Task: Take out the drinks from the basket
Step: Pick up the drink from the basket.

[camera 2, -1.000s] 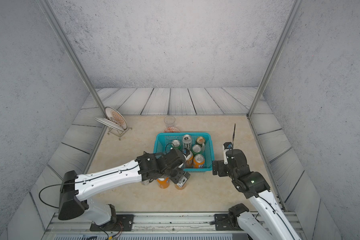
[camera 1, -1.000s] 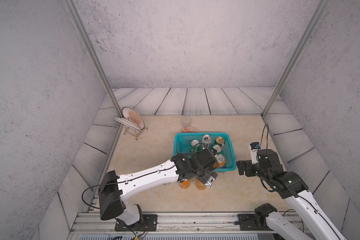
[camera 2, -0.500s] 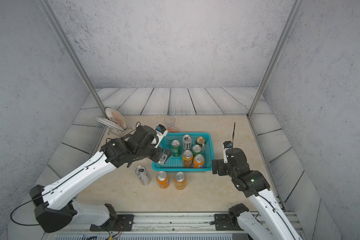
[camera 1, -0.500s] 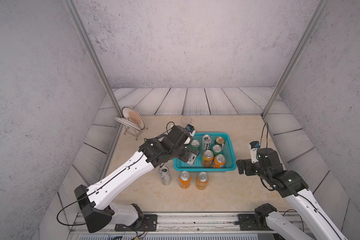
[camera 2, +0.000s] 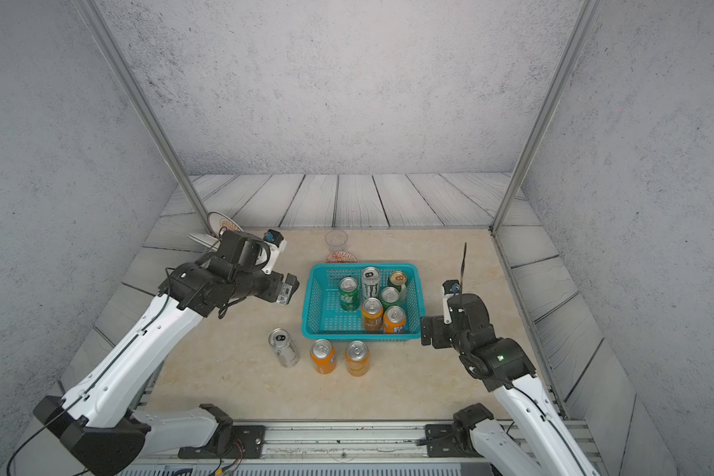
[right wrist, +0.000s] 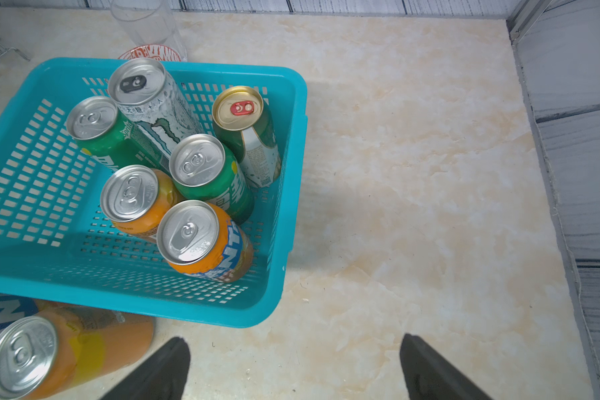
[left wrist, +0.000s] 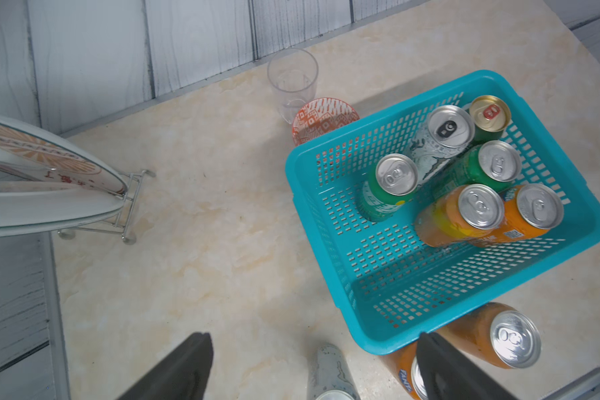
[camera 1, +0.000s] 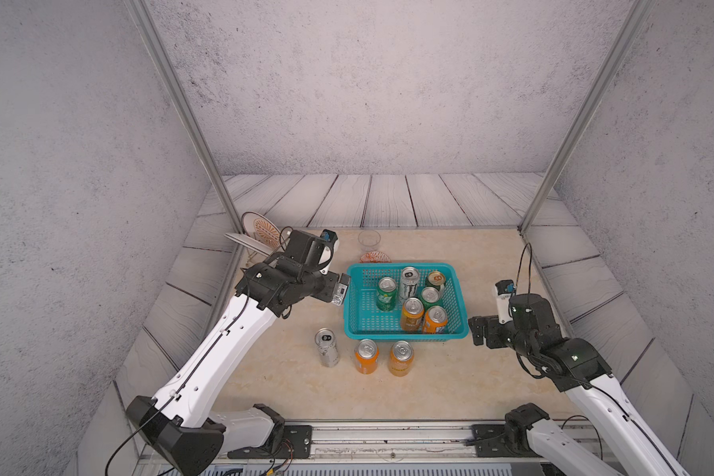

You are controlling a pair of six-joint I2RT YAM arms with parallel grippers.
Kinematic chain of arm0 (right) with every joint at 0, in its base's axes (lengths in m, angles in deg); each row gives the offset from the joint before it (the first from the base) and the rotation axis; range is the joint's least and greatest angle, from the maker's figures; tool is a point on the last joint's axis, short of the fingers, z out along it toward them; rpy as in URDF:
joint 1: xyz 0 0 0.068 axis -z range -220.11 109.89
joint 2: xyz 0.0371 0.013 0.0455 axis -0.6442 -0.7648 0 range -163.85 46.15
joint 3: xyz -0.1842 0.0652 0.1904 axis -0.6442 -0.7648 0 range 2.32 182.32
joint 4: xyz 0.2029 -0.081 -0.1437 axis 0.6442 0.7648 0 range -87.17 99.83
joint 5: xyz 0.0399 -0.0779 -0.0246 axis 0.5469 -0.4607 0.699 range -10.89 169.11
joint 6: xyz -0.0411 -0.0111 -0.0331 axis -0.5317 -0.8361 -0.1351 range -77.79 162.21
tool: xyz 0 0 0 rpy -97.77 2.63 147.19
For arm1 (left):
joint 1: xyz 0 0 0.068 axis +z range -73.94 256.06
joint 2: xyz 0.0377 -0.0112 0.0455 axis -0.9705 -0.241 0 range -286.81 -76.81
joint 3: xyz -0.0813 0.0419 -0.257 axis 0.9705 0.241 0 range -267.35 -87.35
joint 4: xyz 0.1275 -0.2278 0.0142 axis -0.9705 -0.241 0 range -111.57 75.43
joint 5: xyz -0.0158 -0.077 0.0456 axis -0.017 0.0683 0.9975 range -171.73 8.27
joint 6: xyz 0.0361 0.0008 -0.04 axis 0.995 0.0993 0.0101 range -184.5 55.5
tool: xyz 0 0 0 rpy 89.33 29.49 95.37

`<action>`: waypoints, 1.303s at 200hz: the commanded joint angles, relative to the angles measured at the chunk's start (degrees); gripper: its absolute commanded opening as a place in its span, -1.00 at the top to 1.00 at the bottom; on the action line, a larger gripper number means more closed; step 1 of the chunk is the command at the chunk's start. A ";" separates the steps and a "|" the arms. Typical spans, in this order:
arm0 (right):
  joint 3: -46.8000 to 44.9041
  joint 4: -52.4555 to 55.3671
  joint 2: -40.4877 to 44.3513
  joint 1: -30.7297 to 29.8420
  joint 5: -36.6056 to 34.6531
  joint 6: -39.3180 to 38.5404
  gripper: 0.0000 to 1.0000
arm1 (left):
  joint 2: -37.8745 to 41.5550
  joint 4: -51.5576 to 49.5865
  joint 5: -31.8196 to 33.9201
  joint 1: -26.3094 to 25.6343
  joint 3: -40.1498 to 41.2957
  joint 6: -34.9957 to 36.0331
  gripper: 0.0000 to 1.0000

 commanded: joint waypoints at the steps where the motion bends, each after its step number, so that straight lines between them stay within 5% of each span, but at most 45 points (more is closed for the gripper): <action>1: 1.44 0.94 0.51 0.15 0.00 -0.20 -0.99 | 1.60 1.92 -1.68 3.88 1.60 2.29 -0.97; 103: 0.93 1.02 0.83 0.10 0.24 0.33 -0.99 | 0.94 15.20 -9.84 17.54 14.70 1.43 -0.97; 260: 5.65 -3.10 -10.52 0.11 6.18 -3.02 -0.98 | 0.48 17.75 -13.59 20.22 18.43 -3.91 -0.97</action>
